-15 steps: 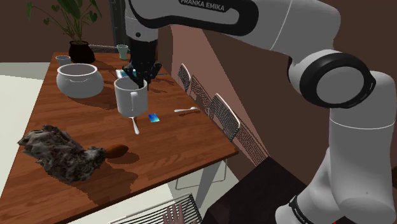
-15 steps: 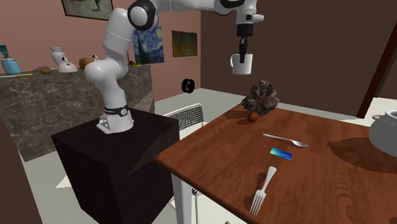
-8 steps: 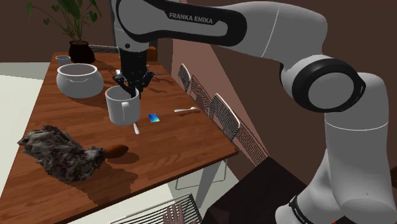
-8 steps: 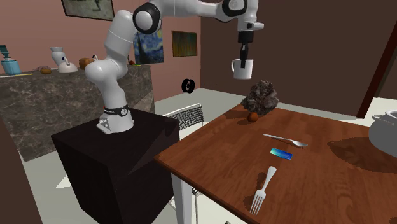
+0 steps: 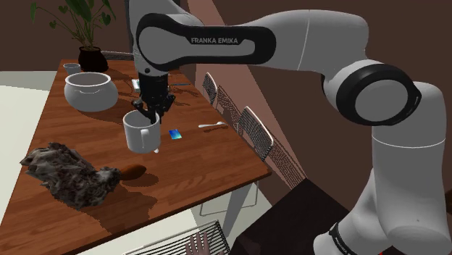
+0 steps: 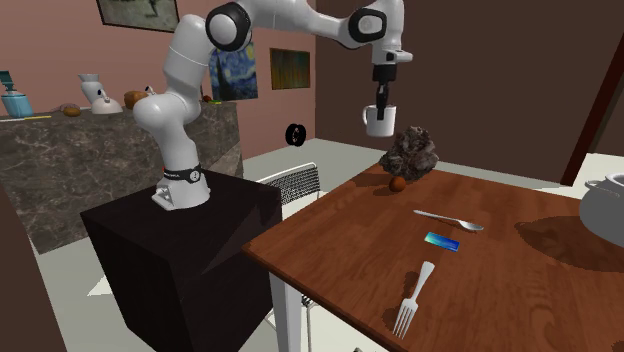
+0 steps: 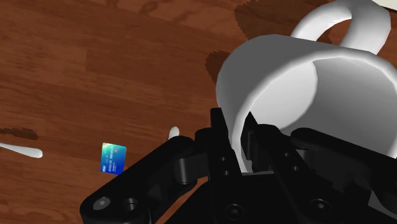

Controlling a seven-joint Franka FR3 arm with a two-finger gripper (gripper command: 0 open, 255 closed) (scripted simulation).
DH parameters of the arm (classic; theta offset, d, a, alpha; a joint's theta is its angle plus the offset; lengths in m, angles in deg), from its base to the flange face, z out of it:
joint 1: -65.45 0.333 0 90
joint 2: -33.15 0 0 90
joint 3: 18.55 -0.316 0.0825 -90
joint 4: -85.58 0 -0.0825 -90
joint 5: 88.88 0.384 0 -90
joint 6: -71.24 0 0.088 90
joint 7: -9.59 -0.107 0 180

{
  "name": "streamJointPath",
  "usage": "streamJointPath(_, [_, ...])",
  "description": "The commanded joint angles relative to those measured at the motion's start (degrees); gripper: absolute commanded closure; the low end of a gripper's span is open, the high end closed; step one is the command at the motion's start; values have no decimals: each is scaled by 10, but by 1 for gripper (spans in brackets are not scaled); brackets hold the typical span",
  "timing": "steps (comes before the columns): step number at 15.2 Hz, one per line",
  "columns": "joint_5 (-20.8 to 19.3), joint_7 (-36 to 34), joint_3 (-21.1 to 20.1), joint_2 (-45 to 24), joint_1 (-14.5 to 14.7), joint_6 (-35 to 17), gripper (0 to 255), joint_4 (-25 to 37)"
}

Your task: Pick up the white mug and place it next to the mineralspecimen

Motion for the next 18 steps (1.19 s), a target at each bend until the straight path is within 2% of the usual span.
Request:
streamJointPath(1, [0,-1,0,-1,-1,-14,255,-13])
streamJointPath(18, [-7,-8,4,-21,-5,-134,255,-113])
